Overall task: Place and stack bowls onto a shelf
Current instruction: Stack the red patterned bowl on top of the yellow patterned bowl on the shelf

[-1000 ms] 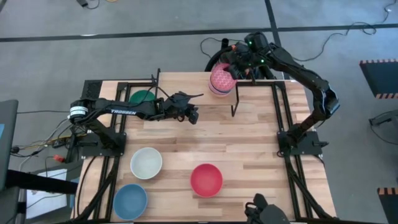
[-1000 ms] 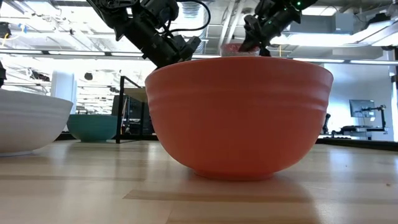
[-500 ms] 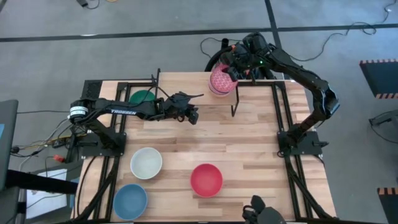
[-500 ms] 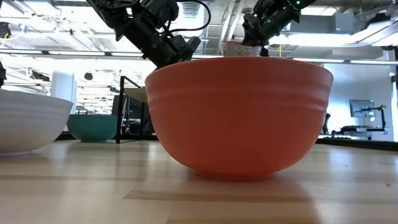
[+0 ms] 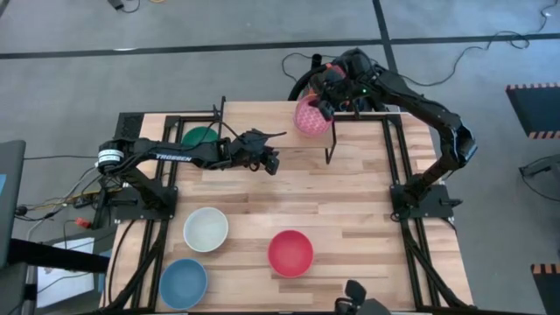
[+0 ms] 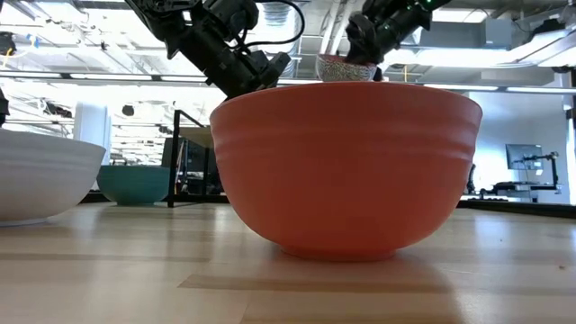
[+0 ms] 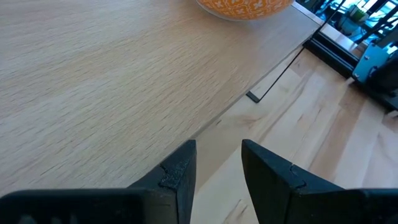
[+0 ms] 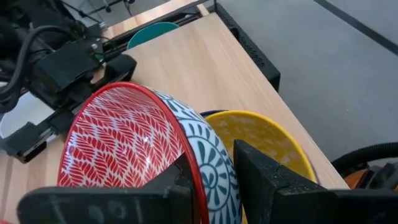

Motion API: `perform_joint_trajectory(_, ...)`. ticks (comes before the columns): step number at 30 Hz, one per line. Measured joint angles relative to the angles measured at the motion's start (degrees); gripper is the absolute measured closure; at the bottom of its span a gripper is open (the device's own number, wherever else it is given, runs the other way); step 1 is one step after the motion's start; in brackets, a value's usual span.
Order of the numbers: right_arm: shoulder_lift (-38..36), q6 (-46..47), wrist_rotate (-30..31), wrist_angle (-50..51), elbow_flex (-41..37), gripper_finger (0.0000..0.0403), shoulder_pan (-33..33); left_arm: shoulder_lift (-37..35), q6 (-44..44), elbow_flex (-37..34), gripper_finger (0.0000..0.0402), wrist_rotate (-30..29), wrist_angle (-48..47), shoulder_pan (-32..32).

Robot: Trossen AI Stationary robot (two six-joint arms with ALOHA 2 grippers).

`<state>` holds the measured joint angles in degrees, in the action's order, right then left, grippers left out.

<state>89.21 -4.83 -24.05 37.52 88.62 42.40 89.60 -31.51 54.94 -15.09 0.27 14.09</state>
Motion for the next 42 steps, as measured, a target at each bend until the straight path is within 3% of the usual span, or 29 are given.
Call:
perform_joint_trajectory(21,0.02,-1.26,0.28,-0.29,0.00,0.0294,-1.12,-0.91,-2.28,-0.09,0.0287,0.44,-0.32,-0.68)
perform_joint_trajectory(31,0.02,-1.83,0.60,-1.49,0.00,0.0248,-1.12,-0.92,-2.59,-0.09,0.0287,0.21,-0.13,-0.68)
perform_joint_trajectory(37,0.02,-2.61,7.55,-3.63,0.02,0.0235,-1.12,-0.98,-2.34,-0.09,0.0287,-0.01,-0.11,-0.68)
perform_joint_trajectory(42,0.04,-2.72,7.87,-4.19,0.02,0.0249,-0.56,-1.03,-2.02,-0.07,0.0287,-0.16,-0.11,-0.66)
